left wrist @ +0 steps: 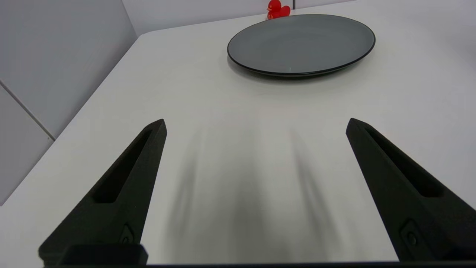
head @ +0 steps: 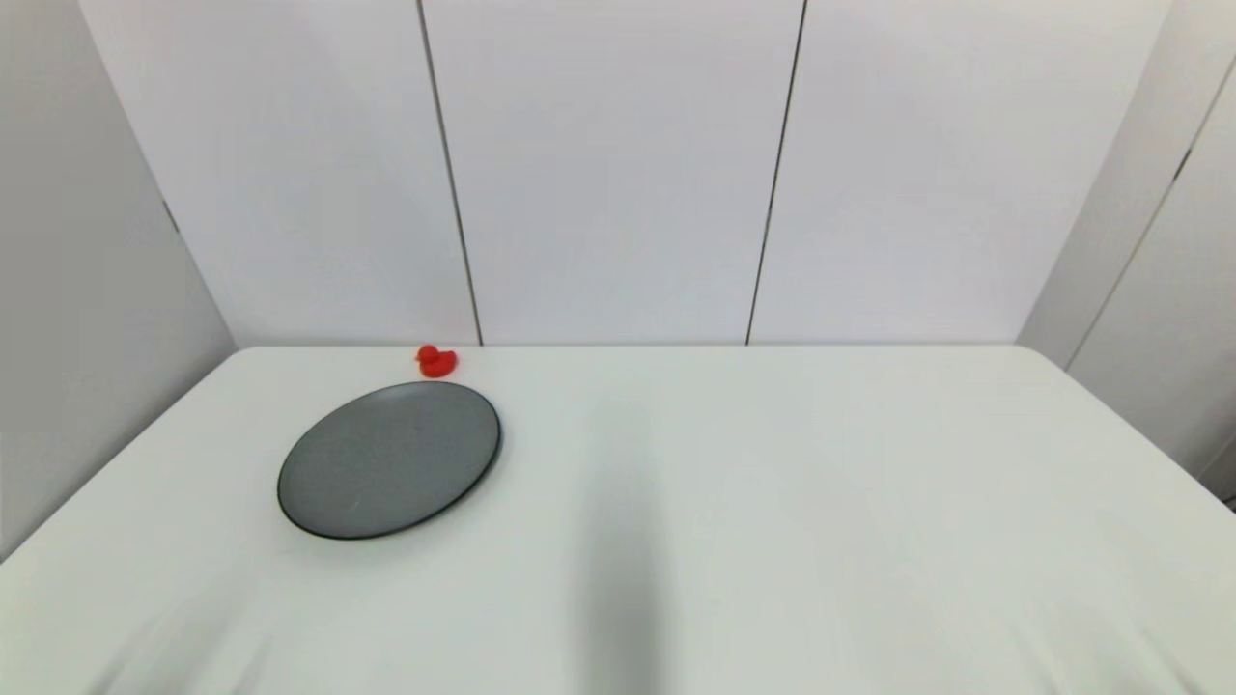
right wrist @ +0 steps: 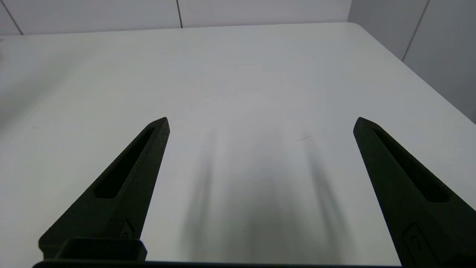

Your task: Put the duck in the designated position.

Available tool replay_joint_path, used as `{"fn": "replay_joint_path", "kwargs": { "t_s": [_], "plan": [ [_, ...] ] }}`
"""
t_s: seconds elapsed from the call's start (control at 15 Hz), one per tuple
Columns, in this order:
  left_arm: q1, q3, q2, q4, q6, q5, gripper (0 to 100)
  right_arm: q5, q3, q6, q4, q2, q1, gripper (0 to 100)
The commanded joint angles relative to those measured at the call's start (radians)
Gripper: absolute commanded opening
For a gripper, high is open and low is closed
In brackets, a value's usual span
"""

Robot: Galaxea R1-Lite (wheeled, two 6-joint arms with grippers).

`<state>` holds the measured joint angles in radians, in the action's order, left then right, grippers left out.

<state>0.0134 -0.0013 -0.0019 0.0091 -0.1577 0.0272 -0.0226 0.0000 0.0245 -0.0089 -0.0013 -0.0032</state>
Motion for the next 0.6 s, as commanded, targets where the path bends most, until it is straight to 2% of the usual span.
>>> {"fn": "replay_joint_path", "kwargs": {
  "t_s": [0.07,0.2,0.4,0.6],
  "plan": [
    [0.0,0.001,0.0,0.003,0.009,-0.001,100,0.0,0.0,0.0,0.0,0.001,0.0,100],
    [0.0,0.001,0.0,0.003,0.017,-0.001,100,0.0,0.0,0.0,0.0,0.001,0.0,100],
    [0.0,0.001,0.0,0.0,0.122,-0.007,100,0.0,0.0,0.0,0.0,0.001,0.0,100],
    [0.0,0.001,0.0,0.0,0.142,-0.027,100,0.0,0.0,0.0,0.0,0.001,0.0,100]
  ]
}}
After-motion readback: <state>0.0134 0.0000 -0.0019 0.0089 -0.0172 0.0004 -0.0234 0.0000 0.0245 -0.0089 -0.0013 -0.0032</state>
